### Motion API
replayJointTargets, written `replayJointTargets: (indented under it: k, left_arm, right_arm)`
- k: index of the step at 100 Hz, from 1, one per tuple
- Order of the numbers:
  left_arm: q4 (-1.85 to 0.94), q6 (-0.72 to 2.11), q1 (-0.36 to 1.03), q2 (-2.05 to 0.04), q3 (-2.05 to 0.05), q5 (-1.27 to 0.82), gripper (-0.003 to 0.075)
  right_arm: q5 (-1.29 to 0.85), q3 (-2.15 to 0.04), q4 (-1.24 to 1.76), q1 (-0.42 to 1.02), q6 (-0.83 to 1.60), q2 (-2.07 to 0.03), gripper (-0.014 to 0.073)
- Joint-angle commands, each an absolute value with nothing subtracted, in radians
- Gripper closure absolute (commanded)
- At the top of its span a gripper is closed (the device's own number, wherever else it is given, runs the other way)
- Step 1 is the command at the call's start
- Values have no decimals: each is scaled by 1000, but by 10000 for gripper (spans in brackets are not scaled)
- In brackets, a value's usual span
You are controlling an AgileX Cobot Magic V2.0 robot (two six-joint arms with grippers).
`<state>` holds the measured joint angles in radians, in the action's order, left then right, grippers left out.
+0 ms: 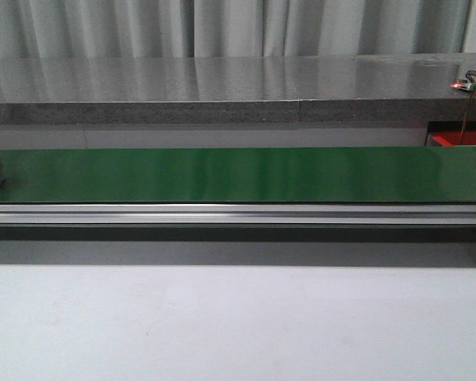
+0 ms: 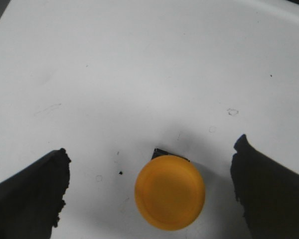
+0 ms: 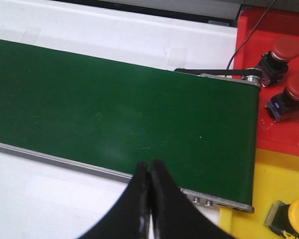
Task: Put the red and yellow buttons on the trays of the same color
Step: 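Lower the red button onto the belt's near end, open left gripper, then move the left gripper to the yellow-capped button and grasp it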
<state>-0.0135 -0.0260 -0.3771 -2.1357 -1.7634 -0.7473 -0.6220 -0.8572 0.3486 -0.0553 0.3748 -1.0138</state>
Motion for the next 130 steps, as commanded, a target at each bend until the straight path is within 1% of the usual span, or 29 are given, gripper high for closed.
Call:
replayJointTargets:
  k: [1, 36, 43, 47, 52, 57, 62, 64, 69, 74, 81, 86, 110, 130]
  left_arm:
    - [-33, -28, -379, -2103, -1815, -724, 81]
    - [-35, -28, -379, -2142, -1817, -729, 81]
    - [-39, -28, -379, -2144, -1817, -740, 95]
    - [-40, -28, -379, -2144, -1817, -740, 127]
    - [-40, -28, -379, -2146, -1817, -741, 185]
    - [-40, -28, -379, -2146, -1817, -741, 260]
    - [-40, -28, -379, -2146, -1817, -741, 360]
    - [-40, -28, -379, -2146, -1817, -741, 386]
    - [-40, -28, -379, -2146, -1817, -741, 479]
    - [-40, -28, -379, -2146, -1817, -741, 549]
    - [-40, -28, -379, -2146, -1817, -741, 622]
    - [-40, -28, -379, -2144, -1819, -741, 651]
    - [-40, -28, -370, -2050, -1819, -756, 658]
    - [-28, -9, -333, -1952, -1819, -857, 657]
  right_arm:
    - [-571, -885, 365, -54, 382, -994, 666]
    - [-571, -885, 365, -54, 382, -994, 666]
    - [-571, -885, 365, -54, 382, -994, 666]
    - [-571, -885, 365, -54, 382, -994, 666]
    - [-571, -885, 365, -54, 382, -994, 666]
    - [-571, -885, 365, -54, 382, -994, 666]
    - [-571, -885, 365, -54, 382, -994, 666]
    - [-571, -885, 365, -54, 382, -994, 666]
    - [-571, -885, 365, -54, 382, -994, 666]
    - [-571, -885, 365, -54, 382, -994, 666]
    - [-571, -885, 365, -54, 382, -994, 666]
    - [-571, -885, 365, -54, 382, -994, 666]
    - [-571, -885, 365, -54, 382, -994, 666]
    - [-571, -885, 365, -54, 382, -994, 666]
